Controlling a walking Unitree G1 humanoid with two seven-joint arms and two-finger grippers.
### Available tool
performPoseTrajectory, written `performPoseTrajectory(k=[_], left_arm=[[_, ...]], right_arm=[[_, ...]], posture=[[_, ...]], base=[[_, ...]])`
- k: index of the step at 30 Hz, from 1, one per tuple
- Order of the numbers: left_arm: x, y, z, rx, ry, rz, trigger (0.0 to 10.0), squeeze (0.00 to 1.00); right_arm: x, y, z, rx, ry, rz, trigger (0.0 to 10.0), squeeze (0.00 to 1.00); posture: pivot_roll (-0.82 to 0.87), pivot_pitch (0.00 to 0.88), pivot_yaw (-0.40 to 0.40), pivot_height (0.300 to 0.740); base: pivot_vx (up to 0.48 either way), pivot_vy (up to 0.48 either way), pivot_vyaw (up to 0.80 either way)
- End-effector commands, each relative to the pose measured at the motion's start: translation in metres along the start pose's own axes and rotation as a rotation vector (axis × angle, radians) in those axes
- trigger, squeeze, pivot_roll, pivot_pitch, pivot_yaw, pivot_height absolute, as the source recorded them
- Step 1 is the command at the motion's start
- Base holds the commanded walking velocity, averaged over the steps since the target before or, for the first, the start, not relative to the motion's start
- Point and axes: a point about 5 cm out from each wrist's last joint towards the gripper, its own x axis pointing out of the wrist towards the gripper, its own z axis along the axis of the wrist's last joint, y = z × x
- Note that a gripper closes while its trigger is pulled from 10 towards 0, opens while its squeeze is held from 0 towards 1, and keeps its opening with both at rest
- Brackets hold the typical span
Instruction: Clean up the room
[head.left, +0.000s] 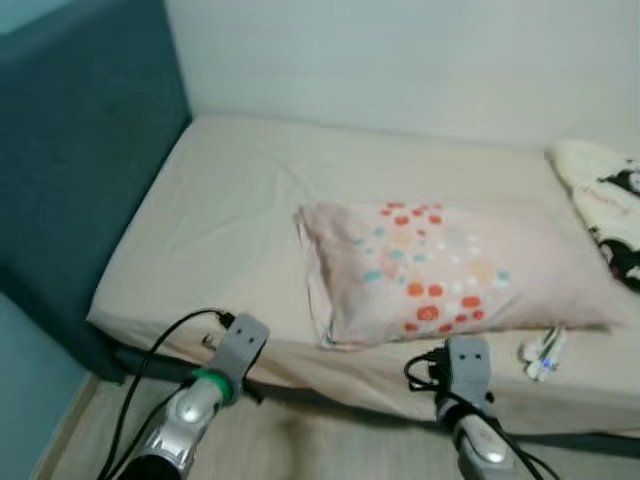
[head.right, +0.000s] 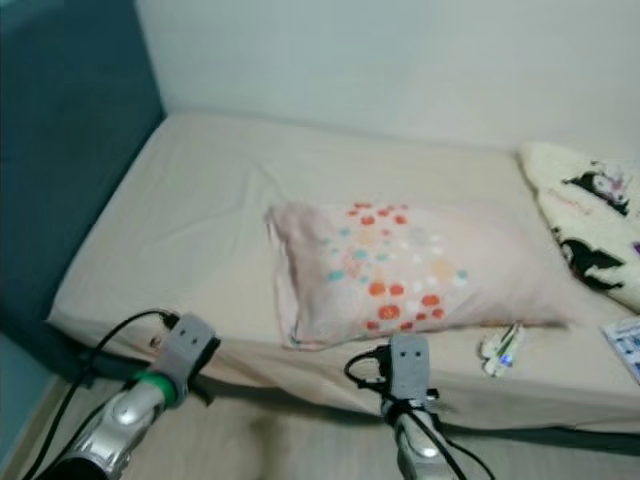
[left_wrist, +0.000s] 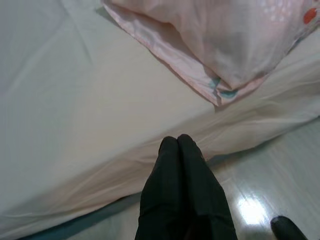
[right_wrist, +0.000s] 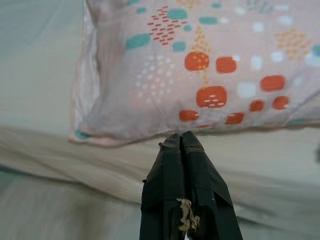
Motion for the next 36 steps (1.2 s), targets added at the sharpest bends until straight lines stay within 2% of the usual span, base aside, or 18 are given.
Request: performPoseTrajectory(k=[1,23,36], left_arm=[[0.0007,-0.0056,0.0001,0.009,0.0,-0.022,10.0,0.0],[0.0011,-0.0059,0.0007,0.009,-0.004,-0.023,10.0,0.0],[0.0018,-0.0061,0.0021,0.013,-0.009,-0.027,10.0,0.0]], right_arm=[[-0.0045,-0.0067,-0.0068,0.001,0.03,-0.022,10.0,0.0],[-0.0045,-0.0056,-0.0064,0.003,0.026,-0.02,10.0,0.0],[-0.005,-0.0054,-0.0069,0.005,0.025,-0.021,10.0,0.0]], posture=[[-0.07,0.036,-0.023,0.74],[-0.07,0.036,-0.023,0.74],[-0.07,0.036,-0.023,0.74]], base=[[0.0,-0.48,0.0],[0.0,-0.48,0.0],[0.0,-0.389,0.0]])
